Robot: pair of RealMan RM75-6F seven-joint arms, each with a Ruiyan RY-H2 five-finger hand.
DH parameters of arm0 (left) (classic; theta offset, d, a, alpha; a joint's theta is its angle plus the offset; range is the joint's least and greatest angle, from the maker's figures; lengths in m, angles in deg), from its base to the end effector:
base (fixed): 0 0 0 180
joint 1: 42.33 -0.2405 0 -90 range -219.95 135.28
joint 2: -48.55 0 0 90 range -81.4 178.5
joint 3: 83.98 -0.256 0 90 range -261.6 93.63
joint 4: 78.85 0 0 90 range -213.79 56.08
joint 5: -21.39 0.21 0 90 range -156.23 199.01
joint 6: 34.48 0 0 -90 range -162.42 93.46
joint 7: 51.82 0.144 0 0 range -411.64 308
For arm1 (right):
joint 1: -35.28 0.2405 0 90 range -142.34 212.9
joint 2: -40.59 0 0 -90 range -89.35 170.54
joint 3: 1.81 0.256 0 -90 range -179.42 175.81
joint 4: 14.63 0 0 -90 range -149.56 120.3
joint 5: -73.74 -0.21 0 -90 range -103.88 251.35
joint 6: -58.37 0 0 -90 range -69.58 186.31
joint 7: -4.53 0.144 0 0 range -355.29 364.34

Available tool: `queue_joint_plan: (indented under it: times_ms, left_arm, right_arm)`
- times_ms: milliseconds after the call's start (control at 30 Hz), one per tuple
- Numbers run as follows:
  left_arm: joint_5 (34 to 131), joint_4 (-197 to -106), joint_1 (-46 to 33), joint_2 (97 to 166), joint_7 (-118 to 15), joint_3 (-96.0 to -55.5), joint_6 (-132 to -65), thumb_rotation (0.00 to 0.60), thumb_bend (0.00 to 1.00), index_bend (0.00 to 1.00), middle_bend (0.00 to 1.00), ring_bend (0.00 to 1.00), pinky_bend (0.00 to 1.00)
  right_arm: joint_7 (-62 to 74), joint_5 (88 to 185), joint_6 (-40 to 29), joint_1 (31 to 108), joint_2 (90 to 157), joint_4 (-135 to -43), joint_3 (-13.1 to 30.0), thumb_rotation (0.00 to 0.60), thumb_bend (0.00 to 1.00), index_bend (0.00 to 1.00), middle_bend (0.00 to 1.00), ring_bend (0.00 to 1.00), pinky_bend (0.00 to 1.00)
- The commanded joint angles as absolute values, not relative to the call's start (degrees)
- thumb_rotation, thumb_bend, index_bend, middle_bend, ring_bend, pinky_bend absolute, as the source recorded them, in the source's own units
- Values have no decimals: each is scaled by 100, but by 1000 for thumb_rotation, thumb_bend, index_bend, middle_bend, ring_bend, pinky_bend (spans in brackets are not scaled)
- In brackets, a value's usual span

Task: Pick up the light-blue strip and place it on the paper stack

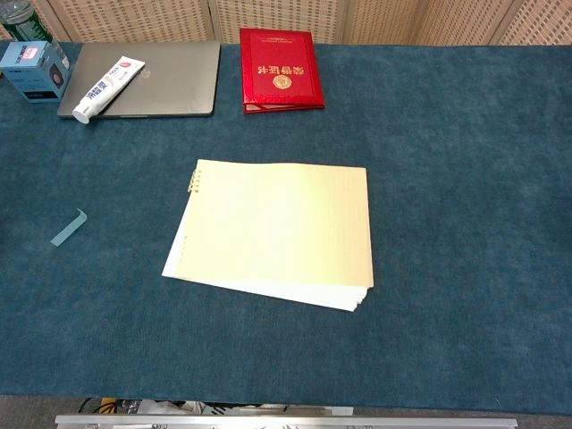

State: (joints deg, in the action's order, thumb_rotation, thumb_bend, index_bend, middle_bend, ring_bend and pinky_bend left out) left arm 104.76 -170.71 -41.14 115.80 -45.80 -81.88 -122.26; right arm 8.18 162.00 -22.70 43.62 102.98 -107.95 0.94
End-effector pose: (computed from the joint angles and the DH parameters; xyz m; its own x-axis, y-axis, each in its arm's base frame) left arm -0.3232 0.1575 0.1490 0.4482 0.0045 0.8939 0.8897 0.0949 -0.4465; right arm -0.2974 -0.1984 0.1554 0.3578 -0.0544 0.9322 -0.9307 -0.1017 0.3513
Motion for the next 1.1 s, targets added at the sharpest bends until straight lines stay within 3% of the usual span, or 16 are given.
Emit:
queue_joint_plan:
  times_ms: [33,733,867,933,1100]
  left_arm:
    - [10478,-17067,-4108,11586,-4576,-8186,-12215,600,435,346,368,355,375]
    - [10458,-17250,-4043,11482,-4547,-8179,-12064,600,436,338,385,362,394]
    - [10455,-17384,-3991,11447,-4434,-8201,-11957,600,436,336,426,403,481]
    - [10474,-17445,-3949,11427,-4427,-8215,-11881,600,426,335,477,479,562]
    - [10468,-17627,-3815,11358,-4438,-8233,-11629,600,375,337,726,736,813]
  right_arm:
    - [816,16195,-2281,4355,10293,-10801,96,600,256,344,370,316,333]
    - [658,16071,-2378,4529,10207,-10964,424,600,257,344,370,316,333]
    - [582,16007,-2346,4594,10246,-10985,498,600,257,344,370,316,333]
    - [552,15985,-2297,4631,10251,-10984,512,600,257,344,370,317,333]
    - [574,15949,-2222,4696,10277,-10938,540,600,258,344,370,316,333]
